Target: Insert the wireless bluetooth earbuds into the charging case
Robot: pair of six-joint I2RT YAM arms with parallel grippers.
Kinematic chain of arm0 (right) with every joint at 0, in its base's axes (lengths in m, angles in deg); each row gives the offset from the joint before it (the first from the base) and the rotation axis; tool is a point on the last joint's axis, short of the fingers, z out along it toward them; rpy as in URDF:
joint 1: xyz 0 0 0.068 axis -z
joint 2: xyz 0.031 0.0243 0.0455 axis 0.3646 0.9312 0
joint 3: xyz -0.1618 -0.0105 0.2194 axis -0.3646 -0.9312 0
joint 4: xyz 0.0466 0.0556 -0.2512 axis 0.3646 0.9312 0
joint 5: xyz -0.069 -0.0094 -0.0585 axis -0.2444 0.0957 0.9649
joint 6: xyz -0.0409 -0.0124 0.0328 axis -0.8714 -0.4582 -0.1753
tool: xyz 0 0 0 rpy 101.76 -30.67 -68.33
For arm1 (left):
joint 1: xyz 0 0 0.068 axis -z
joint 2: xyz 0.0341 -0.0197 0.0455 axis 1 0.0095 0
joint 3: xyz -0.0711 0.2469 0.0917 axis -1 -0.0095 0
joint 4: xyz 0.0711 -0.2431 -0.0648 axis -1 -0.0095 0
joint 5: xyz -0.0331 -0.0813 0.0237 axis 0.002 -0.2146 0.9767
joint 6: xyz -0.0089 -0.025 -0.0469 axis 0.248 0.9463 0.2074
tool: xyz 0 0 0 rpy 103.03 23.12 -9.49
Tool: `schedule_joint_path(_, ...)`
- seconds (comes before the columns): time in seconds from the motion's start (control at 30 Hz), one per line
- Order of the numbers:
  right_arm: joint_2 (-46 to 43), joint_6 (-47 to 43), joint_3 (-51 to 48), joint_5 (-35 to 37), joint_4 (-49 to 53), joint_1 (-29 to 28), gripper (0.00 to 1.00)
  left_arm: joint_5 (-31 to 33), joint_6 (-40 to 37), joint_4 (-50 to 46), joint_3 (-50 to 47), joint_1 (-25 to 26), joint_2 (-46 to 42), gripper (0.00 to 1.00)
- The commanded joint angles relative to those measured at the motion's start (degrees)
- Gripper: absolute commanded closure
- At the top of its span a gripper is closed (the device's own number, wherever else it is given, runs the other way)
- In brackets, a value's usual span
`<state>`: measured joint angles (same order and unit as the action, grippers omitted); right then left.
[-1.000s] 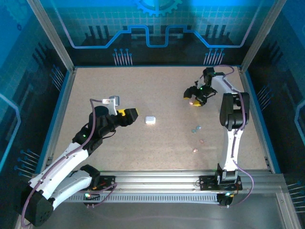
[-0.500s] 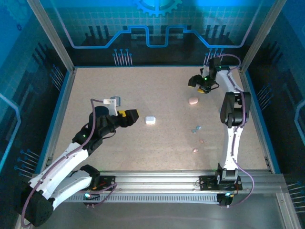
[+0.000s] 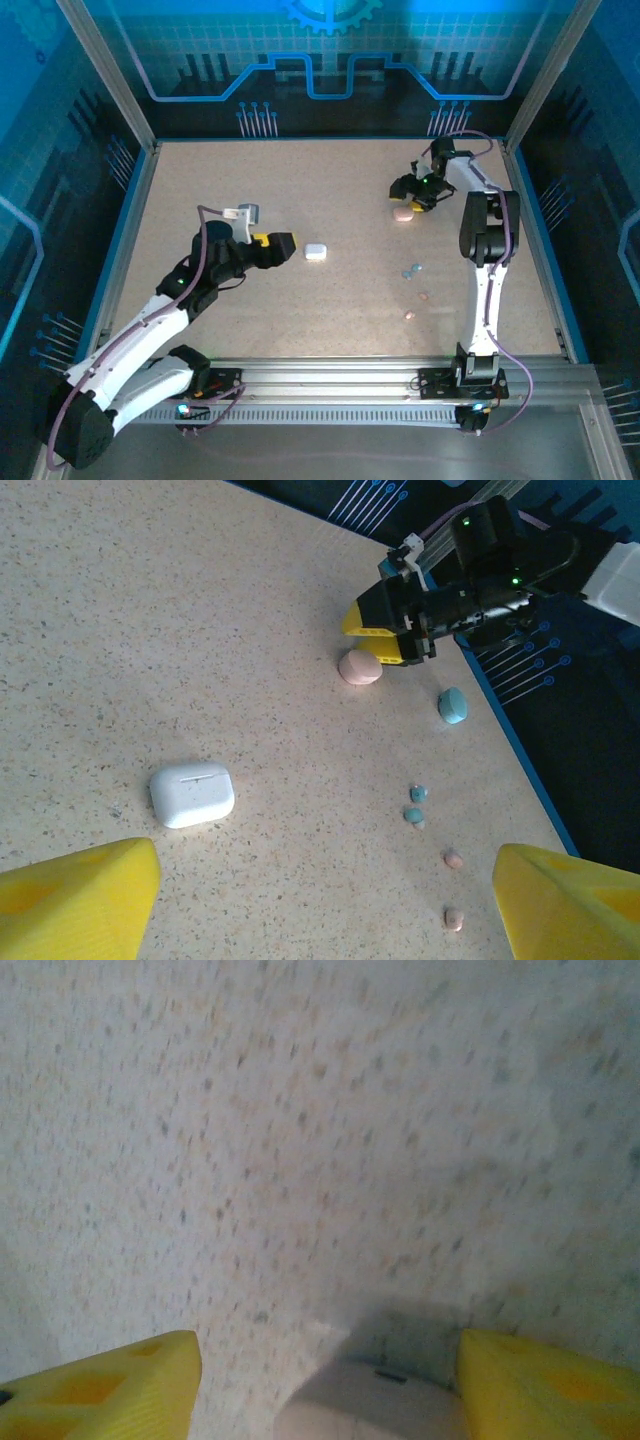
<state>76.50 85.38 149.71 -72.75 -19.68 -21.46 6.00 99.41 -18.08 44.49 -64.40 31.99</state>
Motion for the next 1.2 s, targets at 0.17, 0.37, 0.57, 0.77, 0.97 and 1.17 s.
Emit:
schedule_joint_path(0.17, -9.0, -1.9, -9.1, -0.9, -0.5, -3.1, 0.30, -2.1, -0.6, 1.3, 2.0, -0.3, 1.7, 0.13)
schedule_joint_path(0.37, -11.0, -5.7, -11.6, 6.1, -0.2, -5.3, 0.27, -2.6, -0.3, 1.8, 1.9, -0.3, 2.0, 0.12)
schedule_joint_path(0.57, -11.7, -9.7, -13.1, 15.8, -2.7, -7.5, 0.25, -2.6, -0.3, 1.5, 1.8, -0.3, 1.6, 0.12)
schedule_joint_path(0.77, -12.1, -13.0, -14.0, 19.5, -3.5, -9.8, 0.29, -2.4, -0.5, 1.2, 1.8, -0.3, 1.1, 0.12)
schedule_joint_path(0.97, -11.2, -15.4, -13.7, 24.9, -1.8, -12.0, 0.37, -2.5, -0.1, 1.8, 1.8, -0.3, 1.1, 0.12)
schedule_joint_path(1.17, -10.3, -17.5, -13.7, 28.7, -0.6, -13.7, 0.45, -2.4, -0.2, 1.5, 1.5, -0.3, 0.8, 0.12)
